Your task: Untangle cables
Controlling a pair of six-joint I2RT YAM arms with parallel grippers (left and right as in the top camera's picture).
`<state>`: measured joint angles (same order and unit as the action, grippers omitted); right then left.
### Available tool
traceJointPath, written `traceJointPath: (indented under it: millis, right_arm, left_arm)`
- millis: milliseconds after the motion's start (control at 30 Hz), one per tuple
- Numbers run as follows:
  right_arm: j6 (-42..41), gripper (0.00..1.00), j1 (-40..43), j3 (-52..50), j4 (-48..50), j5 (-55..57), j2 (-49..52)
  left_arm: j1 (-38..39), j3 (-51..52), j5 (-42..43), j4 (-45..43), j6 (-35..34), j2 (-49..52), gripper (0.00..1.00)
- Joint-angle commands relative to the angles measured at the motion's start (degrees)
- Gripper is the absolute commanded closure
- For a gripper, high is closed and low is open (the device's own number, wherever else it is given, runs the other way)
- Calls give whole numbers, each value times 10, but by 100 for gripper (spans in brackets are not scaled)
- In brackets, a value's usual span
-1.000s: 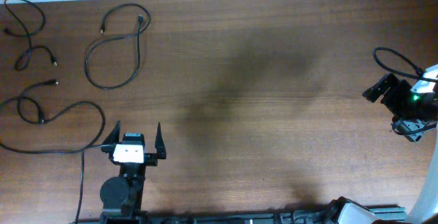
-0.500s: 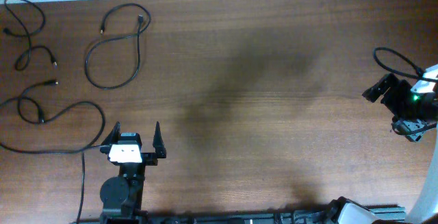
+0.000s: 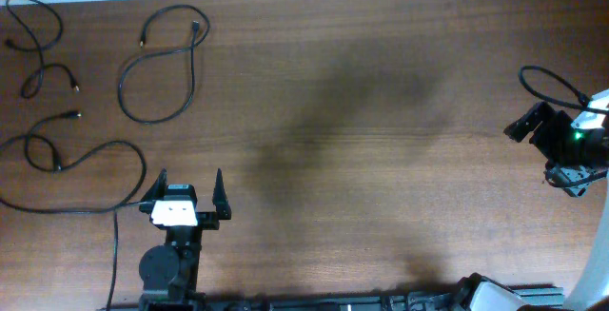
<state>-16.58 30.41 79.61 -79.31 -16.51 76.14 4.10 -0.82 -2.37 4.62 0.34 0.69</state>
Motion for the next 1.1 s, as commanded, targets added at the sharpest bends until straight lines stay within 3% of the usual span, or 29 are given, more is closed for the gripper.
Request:
traceJointPath:
  millis: [0, 200, 433, 1067]
  right_arm:
    - [-4, 1, 3, 8, 0, 5, -1]
    - [-4, 1, 3, 8, 0, 5, -1]
    - [-4, 1, 3, 8, 0, 5, -1]
    - [-4, 1, 3, 8, 0, 5, -1]
  left_arm:
    - [1, 3, -8, -1, -6, 0, 1]
    - [-7, 3, -8, 0, -6, 0, 1]
    - [-87, 3, -8, -1, -6, 0, 1]
    - [-89, 3, -8, 0, -6, 0, 1]
